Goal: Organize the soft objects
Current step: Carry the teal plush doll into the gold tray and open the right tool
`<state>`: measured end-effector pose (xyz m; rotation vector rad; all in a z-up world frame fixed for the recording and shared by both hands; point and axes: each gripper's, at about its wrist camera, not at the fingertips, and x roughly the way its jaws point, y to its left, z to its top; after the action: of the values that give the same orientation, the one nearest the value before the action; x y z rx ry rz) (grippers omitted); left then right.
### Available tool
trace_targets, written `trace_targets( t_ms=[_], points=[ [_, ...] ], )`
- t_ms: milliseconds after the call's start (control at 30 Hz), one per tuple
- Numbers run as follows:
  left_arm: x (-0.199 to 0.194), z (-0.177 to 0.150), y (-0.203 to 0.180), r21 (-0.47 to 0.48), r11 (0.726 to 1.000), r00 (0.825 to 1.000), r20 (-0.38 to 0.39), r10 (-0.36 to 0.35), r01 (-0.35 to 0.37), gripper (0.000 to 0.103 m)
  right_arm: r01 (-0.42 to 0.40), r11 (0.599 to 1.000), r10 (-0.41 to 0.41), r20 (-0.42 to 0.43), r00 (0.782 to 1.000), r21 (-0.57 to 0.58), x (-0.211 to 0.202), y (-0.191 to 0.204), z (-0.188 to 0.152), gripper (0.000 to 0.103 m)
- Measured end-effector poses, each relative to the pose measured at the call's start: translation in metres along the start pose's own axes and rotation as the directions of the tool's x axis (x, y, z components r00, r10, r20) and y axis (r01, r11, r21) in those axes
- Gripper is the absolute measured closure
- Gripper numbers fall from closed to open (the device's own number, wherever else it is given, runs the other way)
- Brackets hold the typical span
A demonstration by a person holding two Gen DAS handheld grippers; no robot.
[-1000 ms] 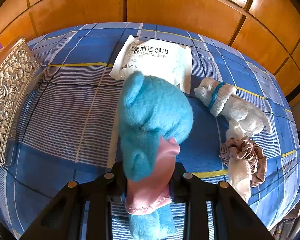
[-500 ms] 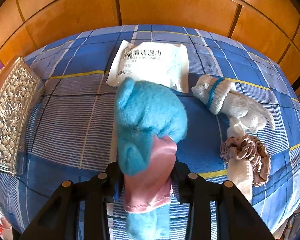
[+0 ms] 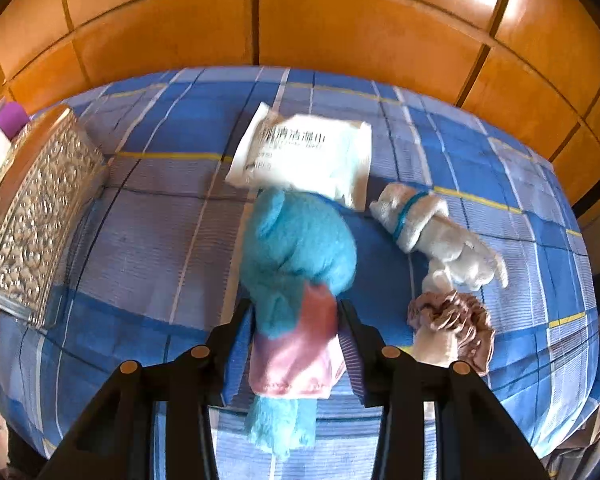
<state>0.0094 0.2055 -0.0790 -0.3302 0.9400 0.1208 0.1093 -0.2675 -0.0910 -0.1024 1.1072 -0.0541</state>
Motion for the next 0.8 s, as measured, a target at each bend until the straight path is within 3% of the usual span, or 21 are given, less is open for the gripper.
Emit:
trace_targets(
  t_ms=[33, 167, 300, 500, 667, 800],
  points=[
    [-0.001, -0.003, -0.003, 0.010, 1.000, 1.000, 0.000, 0.000, 0.000, 0.024, 0.000, 1.000, 0.000, 0.000, 1.000, -0.004, 0.000, 0.000, -0.001, 0.076],
    [-0.004, -0.010, -0.010, 0.043, 0.999, 1.000, 0.010, 0.004, -0.004, 0.024, 0.023, 1.000, -0.023, 0.001, 1.000, -0.019, -0.001, 0.006, 0.003, 0.083],
    [-0.006, -0.011, -0.011, 0.053, 0.999, 1.000, 0.013, 0.006, -0.006, 0.024, 0.040, 0.999, -0.038, 0.051, 0.998, -0.028, -0.015, 0.011, 0.021, 0.084],
    [-0.008, -0.011, -0.011, 0.052, 0.999, 1.000, 0.018, 0.003, -0.004, 0.024, 0.033, 0.998, -0.025, 0.128, 0.991, -0.055, -0.040, 0.034, 0.077, 0.084],
    [-0.013, -0.011, -0.011, 0.071, 0.997, 0.999, 0.039, 0.016, -0.018, 0.024, -0.026, 0.995, 0.047, 0.211, 0.976, -0.099, -0.071, 0.078, 0.119, 0.084],
    [-0.019, -0.010, -0.008, 0.078, 0.996, 0.997, 0.068, 0.035, -0.040, 0.024, -0.123, 0.970, 0.179, 0.279, 0.943, -0.208, -0.109, 0.137, 0.142, 0.084]
  ],
)
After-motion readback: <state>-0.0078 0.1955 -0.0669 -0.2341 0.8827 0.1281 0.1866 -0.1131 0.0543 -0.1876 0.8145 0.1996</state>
